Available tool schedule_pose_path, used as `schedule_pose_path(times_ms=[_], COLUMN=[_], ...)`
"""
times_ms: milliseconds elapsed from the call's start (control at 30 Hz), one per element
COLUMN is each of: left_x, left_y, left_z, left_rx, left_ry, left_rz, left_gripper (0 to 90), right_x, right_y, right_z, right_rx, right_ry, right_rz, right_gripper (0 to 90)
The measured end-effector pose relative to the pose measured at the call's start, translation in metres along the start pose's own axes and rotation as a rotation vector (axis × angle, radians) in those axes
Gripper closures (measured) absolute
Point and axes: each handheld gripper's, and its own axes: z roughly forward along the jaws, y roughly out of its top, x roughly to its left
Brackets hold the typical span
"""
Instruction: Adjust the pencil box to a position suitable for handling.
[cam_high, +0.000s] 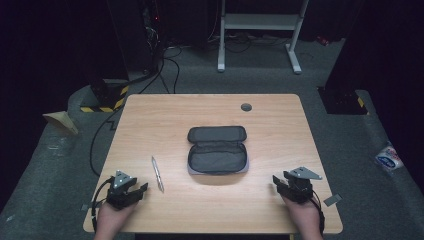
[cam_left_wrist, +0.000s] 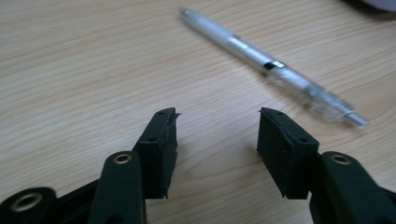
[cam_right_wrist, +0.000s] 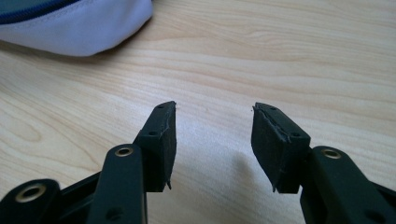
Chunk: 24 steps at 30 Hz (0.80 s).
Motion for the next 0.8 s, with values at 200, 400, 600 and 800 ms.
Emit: schedule_pose_path(times_ms=[200, 400, 600, 800], left_x=[-0.02, -0.035, -0.045, -0.044], left_y=[0.013, 0.02, 0.025, 0.025], left_z=[0.002, 0.01, 0.028, 0.031], left_rx=[-0.032, -0.03, 0.026, 0.032], left_ry=[-0.018, -0.027, 0.015, 0.022], left_rz=[0.03, 0.03, 0.016, -0.001], left_gripper=[51.2, 49.9, 42.8, 48.7], right_x=[-0.001, 0.001, 0.002, 0.001], right_y=[-0.006, -0.008, -0.009, -0.01], right_z=[-0.001, 0.0, 0.0, -0.001], right_rx=[0.016, 0.024, 0.023, 0.019], right_ry=[-0.01, -0.013, -0.019, -0.018], right_rz=[0.003, -0.001, -0.004, 0.003], right_gripper=[49.7, 49.7, 49.7, 49.7])
